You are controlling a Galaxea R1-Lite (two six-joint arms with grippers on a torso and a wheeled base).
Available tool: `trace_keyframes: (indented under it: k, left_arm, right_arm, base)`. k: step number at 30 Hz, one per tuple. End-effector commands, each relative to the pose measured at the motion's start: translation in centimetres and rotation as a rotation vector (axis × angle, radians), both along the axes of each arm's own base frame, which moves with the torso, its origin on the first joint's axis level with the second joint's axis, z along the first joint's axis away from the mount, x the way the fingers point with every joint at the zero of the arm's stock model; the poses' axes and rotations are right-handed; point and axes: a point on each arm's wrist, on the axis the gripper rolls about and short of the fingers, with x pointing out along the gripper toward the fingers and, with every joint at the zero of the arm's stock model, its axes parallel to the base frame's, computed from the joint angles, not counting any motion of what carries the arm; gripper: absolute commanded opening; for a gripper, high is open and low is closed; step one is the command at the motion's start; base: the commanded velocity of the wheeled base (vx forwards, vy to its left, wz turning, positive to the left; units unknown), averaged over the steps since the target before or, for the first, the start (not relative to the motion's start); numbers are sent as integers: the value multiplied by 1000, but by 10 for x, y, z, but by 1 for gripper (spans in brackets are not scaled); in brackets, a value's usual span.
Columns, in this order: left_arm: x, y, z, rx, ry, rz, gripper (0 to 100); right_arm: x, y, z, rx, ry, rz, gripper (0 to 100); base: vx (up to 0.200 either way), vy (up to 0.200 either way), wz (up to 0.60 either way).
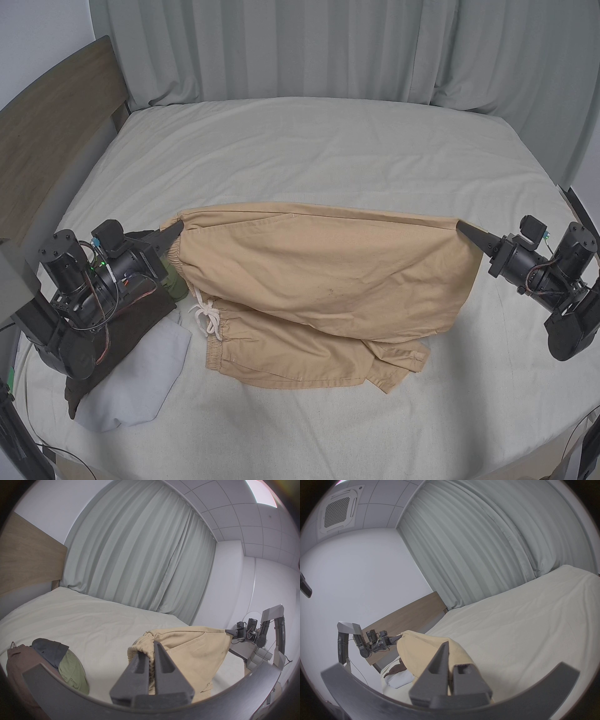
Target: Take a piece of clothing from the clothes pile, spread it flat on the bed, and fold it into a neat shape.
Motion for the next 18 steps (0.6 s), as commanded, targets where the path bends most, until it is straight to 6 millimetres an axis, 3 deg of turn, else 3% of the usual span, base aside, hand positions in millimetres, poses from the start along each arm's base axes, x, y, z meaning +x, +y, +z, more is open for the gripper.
trace_keyframes:
  k: [1,10,18]
  left_arm:
    - [0,0,0,0,-2,-1,0]
    - [3,-3,0,-5,-2,-5,0]
    - [20,-2,2,-29,-25,2,0]
  right_arm:
    - [0,0,0,1,1,1,0]
    - [6,5,0,0,-10,12,0]
    - [41,5,0,16,-61,-48,0]
  base:
    - [0,0,0]
    - [0,0,0]
    - [0,0,0]
